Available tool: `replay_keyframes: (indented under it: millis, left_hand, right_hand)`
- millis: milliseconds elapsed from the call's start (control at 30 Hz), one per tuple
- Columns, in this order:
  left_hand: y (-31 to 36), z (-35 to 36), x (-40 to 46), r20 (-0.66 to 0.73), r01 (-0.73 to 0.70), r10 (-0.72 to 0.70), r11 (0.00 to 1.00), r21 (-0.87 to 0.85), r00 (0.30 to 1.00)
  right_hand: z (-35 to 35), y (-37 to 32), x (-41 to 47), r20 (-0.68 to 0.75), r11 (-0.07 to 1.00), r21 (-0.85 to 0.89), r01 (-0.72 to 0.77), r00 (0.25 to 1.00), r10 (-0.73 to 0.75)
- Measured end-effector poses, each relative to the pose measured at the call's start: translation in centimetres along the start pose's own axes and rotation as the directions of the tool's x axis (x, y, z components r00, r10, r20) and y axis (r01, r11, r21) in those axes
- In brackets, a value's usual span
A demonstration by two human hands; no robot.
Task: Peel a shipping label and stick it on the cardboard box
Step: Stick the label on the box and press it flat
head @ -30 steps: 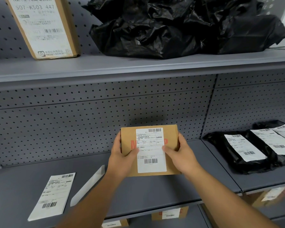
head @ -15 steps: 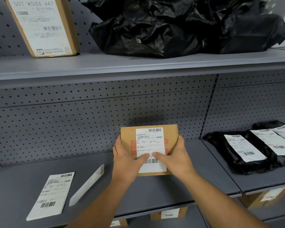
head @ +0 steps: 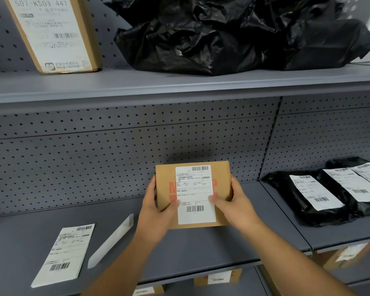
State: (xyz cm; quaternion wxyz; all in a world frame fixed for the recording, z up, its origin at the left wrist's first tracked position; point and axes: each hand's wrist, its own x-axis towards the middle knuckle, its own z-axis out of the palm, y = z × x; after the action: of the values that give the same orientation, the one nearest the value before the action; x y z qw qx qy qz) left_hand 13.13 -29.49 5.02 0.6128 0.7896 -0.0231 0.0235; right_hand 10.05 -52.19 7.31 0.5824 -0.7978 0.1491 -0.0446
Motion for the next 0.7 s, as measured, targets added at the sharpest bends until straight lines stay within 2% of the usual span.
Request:
replay_keyframes:
  millis: [133,333,467,700]
  left_hand:
    - [0.6,1.2,-1.0,-0.054,0.049,-0.048,0.999,0.008,0.997]
    - [1.3,2.3,-2.1,-0.098,0.034,-0.023,0.993,0.111,0.995]
    - [0.6,1.7,-1.4,-0.064,0.043,-0.036,0.993,0.109,0.997]
    - [-0.3,-0.8,-1.2,0.069,0.032,-0.032,0.999,-0.008,0.997]
  right_hand:
    - [1.1,0.1,-0.8,-0.031,1.000,-0.008,0.015,0.999,-0.016]
    - [2.0,0.6,-1.3,-0.068,0.995,-0.082,0.051,0.996,-0.056]
    - [1.1,0.7,-0.9,-0.021,0.995,-0.089,0.042,0.999,-0.044]
    - [-0.8,1.6,-0.4,0.076,0.996,-0.077,0.037,0.997,-0.031]
